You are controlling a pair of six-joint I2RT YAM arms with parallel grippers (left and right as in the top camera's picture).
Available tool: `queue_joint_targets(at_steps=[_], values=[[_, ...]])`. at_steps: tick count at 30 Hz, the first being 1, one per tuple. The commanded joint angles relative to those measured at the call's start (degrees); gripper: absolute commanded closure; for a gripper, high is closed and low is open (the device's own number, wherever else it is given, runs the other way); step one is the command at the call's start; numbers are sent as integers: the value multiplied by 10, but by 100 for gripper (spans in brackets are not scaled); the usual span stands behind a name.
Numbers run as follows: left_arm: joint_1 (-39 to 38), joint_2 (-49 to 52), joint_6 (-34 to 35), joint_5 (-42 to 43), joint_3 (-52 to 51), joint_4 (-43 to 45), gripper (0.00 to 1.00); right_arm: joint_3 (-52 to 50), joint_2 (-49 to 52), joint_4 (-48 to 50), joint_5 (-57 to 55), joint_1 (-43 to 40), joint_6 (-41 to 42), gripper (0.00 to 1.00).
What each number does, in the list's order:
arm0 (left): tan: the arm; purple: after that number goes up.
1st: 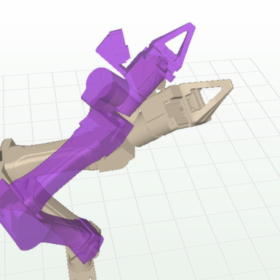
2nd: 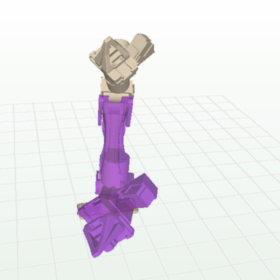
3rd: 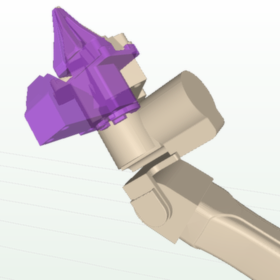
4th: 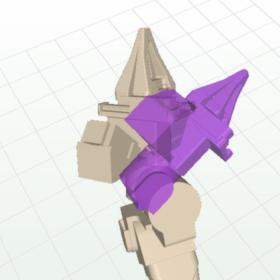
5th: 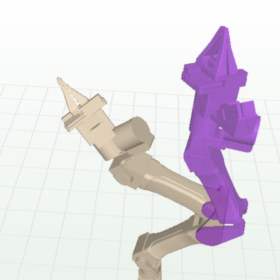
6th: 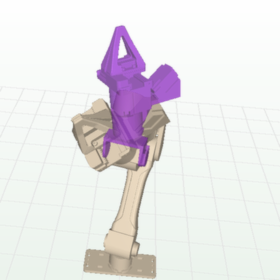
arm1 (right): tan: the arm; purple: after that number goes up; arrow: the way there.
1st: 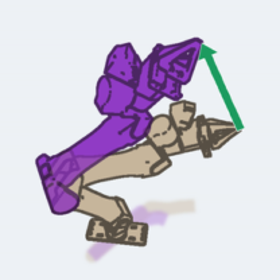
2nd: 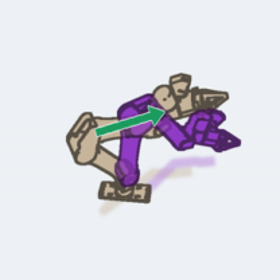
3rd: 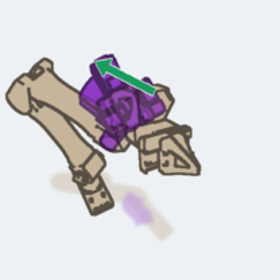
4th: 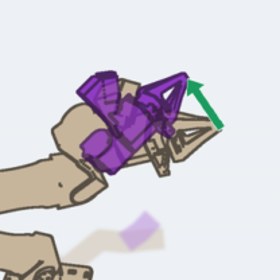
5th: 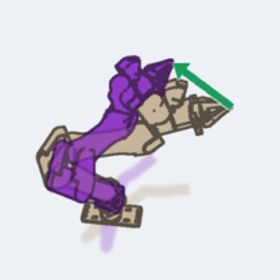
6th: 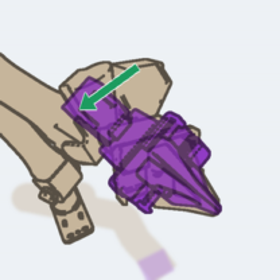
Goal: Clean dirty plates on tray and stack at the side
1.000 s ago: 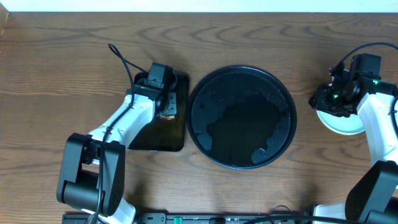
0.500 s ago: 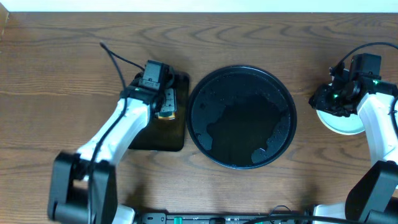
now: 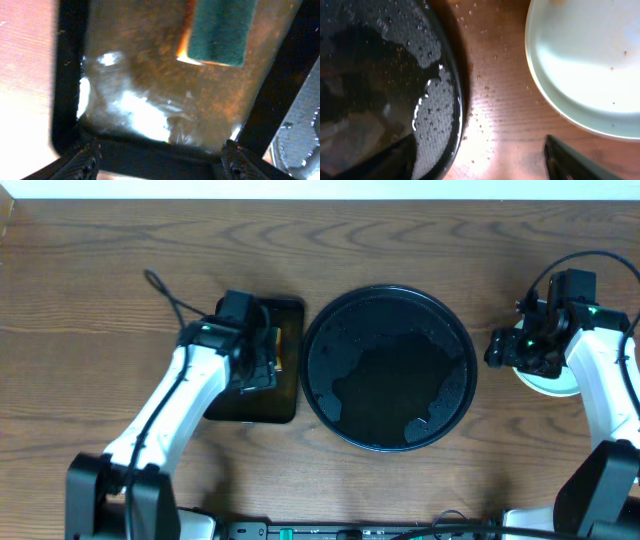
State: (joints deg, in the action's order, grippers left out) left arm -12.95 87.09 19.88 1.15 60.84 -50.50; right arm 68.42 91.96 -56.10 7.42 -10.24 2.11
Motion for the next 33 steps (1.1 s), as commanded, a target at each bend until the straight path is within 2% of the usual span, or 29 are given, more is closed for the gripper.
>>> queue_joint_targets(at_steps=[1, 8, 14, 20, 24, 33], values=[[12, -57, 14, 0, 5, -21, 20, 0, -49, -7, -14, 7, 0, 1], [9, -188, -3, 19, -43, -15, 19, -56, -188, 27, -14, 10, 0, 1], [9, -365, -12, 18, -152, 49, 19, -175, -372, 100, -15, 9, 0, 1], [9, -513, -12, 18, -222, 66, 19, -226, -503, 97, -23, 9, 0, 1], [9, -546, -12, 18, -224, 66, 19, -227, -537, 78, -23, 9, 0, 1], [9, -543, -12, 18, -224, 64, 19, -227, -541, 36, -23, 9, 0, 1]])
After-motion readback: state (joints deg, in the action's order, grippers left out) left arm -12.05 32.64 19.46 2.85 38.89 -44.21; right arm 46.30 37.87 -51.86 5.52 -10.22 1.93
